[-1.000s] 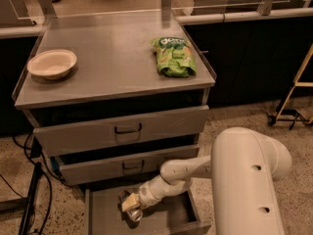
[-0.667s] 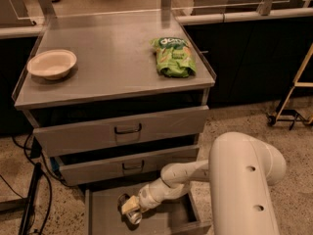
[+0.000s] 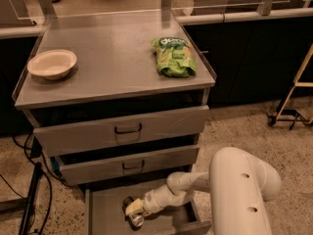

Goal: Place redbull can into bottom drawer

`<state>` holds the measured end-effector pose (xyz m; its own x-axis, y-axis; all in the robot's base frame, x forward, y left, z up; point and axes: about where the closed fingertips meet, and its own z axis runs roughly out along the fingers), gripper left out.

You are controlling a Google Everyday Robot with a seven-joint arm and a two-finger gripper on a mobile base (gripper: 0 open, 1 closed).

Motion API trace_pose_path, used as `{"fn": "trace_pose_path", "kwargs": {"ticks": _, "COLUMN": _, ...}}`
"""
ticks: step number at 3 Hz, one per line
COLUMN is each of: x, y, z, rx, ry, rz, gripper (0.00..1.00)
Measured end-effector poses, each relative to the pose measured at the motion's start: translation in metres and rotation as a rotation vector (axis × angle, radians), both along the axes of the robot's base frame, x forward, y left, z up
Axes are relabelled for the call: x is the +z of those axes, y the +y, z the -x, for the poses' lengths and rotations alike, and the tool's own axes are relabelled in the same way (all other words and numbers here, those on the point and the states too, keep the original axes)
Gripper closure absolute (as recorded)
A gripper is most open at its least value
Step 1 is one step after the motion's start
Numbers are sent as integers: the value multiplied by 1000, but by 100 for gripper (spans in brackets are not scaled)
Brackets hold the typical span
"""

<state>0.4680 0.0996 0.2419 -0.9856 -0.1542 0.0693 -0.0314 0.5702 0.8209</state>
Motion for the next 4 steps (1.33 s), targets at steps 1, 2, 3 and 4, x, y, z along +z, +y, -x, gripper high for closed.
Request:
{"fn": "trace_pose_path", "kwargs": {"ticks": 1, "x": 0, "y": 0, "z": 0, "rx": 0, "ry": 0, "rz": 0, "gripper": 100}}
{"fn": "trace_pose_path", "kwargs": {"ticks": 2, "x": -19, "y": -2, "z": -3, "rx": -21, "ry": 30, "rz": -9, "gripper": 100}}
{"fn": "trace_pose_path", "kwargs": {"ticks": 3, "x": -66, "y": -3, "z": -13, "rx": -48, "ry": 91, "rz": -34, "gripper": 100}}
{"fn": "trace_pose_path", "kwargs": {"ticks": 4, "x": -71, "y": -3, "z": -15, "rx": -52, "ry": 94, "rz": -37, "gripper": 100}}
